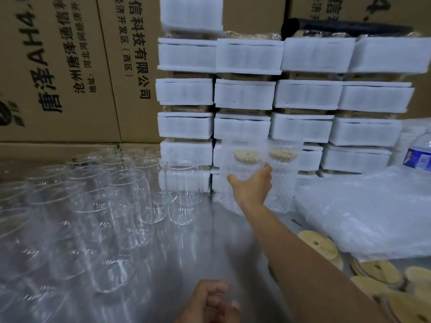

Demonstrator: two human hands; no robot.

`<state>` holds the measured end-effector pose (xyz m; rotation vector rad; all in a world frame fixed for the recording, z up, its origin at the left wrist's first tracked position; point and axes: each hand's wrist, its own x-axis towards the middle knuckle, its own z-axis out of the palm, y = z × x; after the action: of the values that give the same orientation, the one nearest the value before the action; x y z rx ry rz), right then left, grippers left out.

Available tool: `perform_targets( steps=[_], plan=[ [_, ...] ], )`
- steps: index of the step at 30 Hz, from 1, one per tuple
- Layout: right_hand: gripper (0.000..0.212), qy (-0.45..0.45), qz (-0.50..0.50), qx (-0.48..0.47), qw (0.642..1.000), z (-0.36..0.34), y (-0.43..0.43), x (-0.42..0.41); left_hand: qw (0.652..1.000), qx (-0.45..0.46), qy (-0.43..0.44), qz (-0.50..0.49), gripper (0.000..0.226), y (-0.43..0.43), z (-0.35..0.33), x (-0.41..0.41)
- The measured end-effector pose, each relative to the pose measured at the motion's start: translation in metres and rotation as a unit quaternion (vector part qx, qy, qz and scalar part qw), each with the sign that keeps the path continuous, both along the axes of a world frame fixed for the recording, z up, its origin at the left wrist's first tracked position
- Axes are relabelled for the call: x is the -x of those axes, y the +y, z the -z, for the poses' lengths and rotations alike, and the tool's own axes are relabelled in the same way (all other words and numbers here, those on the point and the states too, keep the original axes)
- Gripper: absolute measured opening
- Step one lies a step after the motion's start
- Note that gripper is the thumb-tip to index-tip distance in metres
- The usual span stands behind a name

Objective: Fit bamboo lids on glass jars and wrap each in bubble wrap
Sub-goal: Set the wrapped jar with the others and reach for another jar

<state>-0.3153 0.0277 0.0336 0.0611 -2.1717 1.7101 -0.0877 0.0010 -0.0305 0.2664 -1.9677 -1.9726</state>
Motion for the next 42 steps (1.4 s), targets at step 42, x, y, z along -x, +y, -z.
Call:
perform_targets(
  steps=[42],
  plan=[
    [0.084, -0.089, -0.204, 0.002, 0.975, 0.012, -0.060, -0.077, 0.963, -0.097, 0.073, -0.243, 0.027, -0.015, 0.002, 0.007]
  ],
)
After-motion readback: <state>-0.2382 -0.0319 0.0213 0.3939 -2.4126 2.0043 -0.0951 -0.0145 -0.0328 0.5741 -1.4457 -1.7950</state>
